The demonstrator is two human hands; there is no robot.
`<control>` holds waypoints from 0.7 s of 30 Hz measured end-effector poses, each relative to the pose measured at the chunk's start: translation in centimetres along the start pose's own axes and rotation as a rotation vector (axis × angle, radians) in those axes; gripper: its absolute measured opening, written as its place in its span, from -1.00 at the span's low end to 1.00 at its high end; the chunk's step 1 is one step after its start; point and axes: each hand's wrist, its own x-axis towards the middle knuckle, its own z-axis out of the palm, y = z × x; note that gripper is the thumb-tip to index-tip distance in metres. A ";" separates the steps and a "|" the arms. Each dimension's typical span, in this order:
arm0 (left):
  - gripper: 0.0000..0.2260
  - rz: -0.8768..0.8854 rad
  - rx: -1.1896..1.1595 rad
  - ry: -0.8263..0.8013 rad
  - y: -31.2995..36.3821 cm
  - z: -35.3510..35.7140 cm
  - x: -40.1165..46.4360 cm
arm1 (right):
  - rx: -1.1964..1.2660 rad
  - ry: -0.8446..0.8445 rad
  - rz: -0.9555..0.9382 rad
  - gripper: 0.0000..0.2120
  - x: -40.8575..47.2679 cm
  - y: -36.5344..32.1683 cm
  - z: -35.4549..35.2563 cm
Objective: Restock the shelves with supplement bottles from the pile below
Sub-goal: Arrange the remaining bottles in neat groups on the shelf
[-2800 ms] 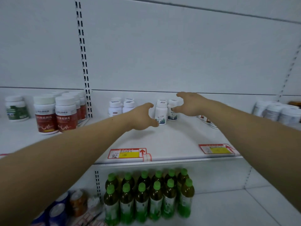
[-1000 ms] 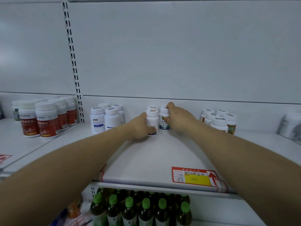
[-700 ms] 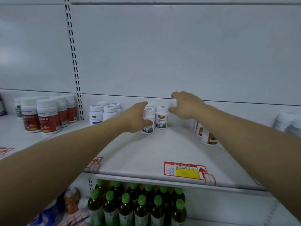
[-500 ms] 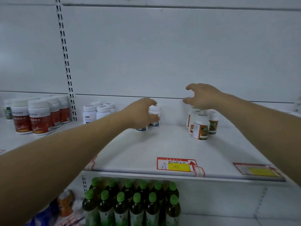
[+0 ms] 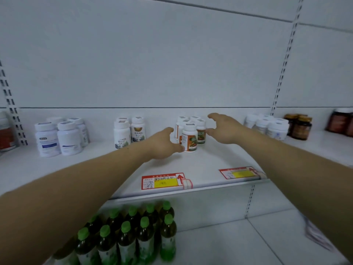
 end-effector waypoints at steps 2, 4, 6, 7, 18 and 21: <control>-0.38 -0.017 -0.042 0.004 0.4 0.6 0.3 | 0.009 -0.010 -0.016 -0.39 0.3 0.3 0.2; -0.36 -0.041 -0.065 0.013 0.8 1.0 0.8 | 0.011 -0.029 -0.038 -0.37 0.8 0.6 0.4; -0.32 -0.063 -0.097 0.031 1.2 1.5 1.7 | 0.018 -0.058 -0.069 -0.36 1.6 1.0 0.5; -0.31 -0.074 -0.115 0.038 1.4 1.7 2.2 | 0.031 -0.080 -0.081 -0.36 2.1 1.2 0.6; -0.18 -0.144 -0.344 -0.068 2.4 3.2 6.4 | 0.228 -0.312 -0.274 -0.13 7.7 2.7 2.0; -0.19 -0.140 -0.340 -0.086 2.4 3.4 6.8 | 0.233 -0.301 -0.323 -0.18 8.2 3.1 2.3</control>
